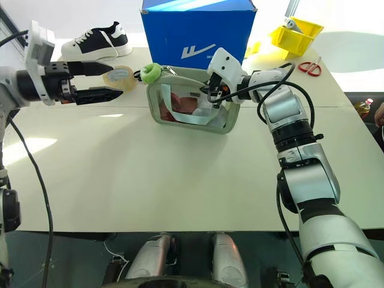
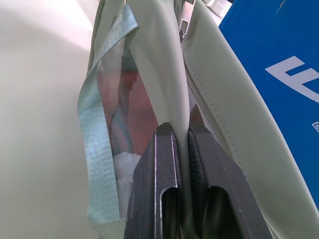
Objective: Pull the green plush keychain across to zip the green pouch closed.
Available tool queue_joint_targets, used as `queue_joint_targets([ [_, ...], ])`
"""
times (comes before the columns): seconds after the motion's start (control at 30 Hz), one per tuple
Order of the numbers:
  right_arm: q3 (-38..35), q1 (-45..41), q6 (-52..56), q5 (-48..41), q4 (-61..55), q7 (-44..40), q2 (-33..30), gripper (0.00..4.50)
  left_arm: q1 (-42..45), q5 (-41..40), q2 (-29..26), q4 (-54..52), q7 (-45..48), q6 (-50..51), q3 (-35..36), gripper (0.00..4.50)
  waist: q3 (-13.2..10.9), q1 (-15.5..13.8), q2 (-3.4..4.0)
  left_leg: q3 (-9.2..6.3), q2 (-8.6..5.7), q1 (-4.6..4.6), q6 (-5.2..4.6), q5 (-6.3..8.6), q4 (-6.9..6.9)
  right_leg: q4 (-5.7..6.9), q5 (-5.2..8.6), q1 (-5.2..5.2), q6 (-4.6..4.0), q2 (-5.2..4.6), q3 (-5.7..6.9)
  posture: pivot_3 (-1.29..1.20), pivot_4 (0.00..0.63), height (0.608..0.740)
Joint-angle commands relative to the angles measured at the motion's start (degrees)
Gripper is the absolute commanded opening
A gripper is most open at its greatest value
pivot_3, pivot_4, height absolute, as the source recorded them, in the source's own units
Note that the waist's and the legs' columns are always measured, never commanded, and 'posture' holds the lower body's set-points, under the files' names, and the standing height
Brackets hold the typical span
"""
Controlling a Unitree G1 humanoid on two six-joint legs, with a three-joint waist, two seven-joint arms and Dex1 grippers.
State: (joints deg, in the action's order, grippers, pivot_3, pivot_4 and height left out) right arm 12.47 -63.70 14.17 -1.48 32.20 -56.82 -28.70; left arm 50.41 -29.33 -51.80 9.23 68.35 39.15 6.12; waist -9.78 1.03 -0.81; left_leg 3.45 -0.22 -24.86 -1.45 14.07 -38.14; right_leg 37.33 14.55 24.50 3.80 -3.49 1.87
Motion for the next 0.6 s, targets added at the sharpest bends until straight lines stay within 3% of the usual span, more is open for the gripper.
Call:
queue_joint_targets([
  [0.03, -1.22, 0.81, -0.56, -1.62, -4.69, -3.0, -0.66, 0.12, 2.24, 1.18, 0.53, 4.54, -3.34, -2.31, 2.7, 4.5, 0.0, -0.05, 0.0, 0.0, 0.0, 0.03, 0.0, 0.0, 0.0, 0.0, 0.0, -0.02, 0.0, 0.0, 0.0, 0.0, 0.15, 0.74],
  [0.17, -1.31, 3.06, 0.69, -3.04, -10.55, -6.69, -2.44, 0.12, 2.5, 1.58, 4.3, 6.96, -6.26, -3.27, 2.02, 4.5, 0.0, -0.19, 0.0, 0.0, 0.0, 0.05, 0.0, 0.0, 0.0, 0.03, 0.0, -0.03, 0.01, 0.0, 0.0, 0.0, 0.15, 0.74],
  [0.37, -1.62, 4.01, 2.7, -2.73, -12.73, -5.49, -1.97, 0.12, 1.78, 1.34, 13.37, 5.53, -10.0, -3.63, 0.39, 4.5, 0.0, -0.23, 0.0, 0.01, 0.0, 0.04, 0.0, 0.0, 0.0, 0.03, -0.01, -0.03, 0.02, -0.01, 0.0, 0.0, 0.15, 0.74],
  [0.53, -1.41, 4.03, 3.22, -2.41, -12.57, -3.94, -1.04, 0.12, 1.72, 3.47, 16.14, 5.85, -10.66, -5.45, -1.71, 4.5, 0.0, 0.04, 0.0, 0.01, 0.01, 0.04, 0.0, 0.0, 0.0, 0.03, -0.01, -0.02, 0.02, 0.0, -0.01, 0.0, 0.15, 0.74],
  [0.6, -1.32, 4.22, 3.37, -2.38, -12.88, -3.62, -0.99, 0.0, 2.34, 4.03, 16.19, 7.66, -11.21, -6.23, -1.32, 3.96, 0.0, 0.04, 0.0, 0.01, 0.01, 0.04, 0.0, 0.0, 0.01, 0.04, -0.01, -0.01, 0.02, 0.0, -0.01, 0.0, 0.15, 0.74],
])
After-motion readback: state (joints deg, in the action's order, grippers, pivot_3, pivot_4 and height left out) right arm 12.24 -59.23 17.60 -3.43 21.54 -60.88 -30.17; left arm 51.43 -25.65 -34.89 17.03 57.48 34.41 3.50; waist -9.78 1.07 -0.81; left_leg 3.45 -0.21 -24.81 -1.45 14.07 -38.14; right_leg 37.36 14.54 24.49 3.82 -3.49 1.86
